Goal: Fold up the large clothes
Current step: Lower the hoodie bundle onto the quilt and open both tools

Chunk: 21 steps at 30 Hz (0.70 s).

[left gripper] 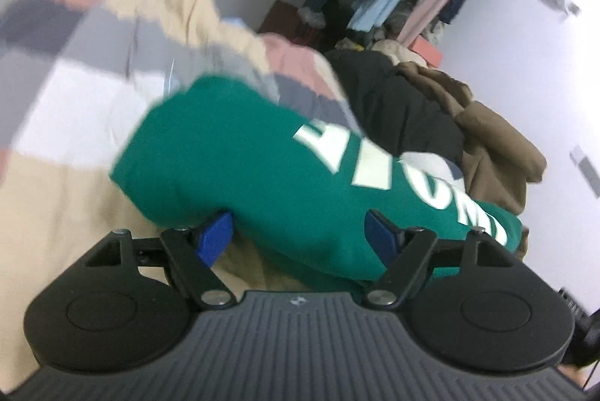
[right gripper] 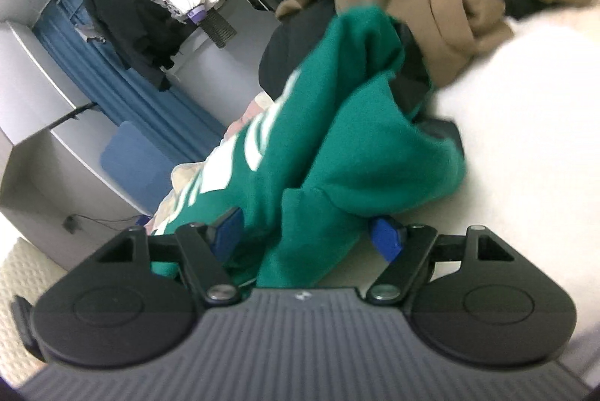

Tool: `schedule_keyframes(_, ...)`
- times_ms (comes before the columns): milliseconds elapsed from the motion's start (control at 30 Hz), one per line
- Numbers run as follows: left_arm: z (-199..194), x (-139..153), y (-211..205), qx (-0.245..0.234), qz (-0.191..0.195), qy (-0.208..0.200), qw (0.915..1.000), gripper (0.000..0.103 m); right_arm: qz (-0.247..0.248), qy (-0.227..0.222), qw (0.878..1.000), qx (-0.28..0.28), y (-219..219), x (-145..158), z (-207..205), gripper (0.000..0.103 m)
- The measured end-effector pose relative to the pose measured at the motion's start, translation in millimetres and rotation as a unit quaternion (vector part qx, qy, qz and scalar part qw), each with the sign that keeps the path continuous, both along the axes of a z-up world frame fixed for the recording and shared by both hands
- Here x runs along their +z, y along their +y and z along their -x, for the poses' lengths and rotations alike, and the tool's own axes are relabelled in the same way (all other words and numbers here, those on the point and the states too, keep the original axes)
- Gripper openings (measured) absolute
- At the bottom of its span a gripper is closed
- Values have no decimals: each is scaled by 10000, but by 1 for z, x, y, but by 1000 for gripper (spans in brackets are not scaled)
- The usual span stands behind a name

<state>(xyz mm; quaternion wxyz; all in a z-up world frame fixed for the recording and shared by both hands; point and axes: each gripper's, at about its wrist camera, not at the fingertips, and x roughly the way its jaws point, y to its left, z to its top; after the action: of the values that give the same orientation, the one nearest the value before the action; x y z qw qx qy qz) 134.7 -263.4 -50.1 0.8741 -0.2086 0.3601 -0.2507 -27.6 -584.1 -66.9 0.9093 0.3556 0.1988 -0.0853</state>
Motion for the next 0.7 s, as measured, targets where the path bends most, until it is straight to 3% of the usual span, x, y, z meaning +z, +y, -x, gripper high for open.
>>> schedule_keyframes(367,80,129,3,-229,-573,-1173,9912,81,1080,-819,9901,362,55,112,22,76)
schedule_keyframes(533,117,153,6,-399,-686,-1448,9863,81,1627,-936,9805,584,93,140,34,76)
schedule_keyframes(700,146,160,10,-395,-848,-1703,9809,81,1983,-918,9726,798,128,147,48,76)
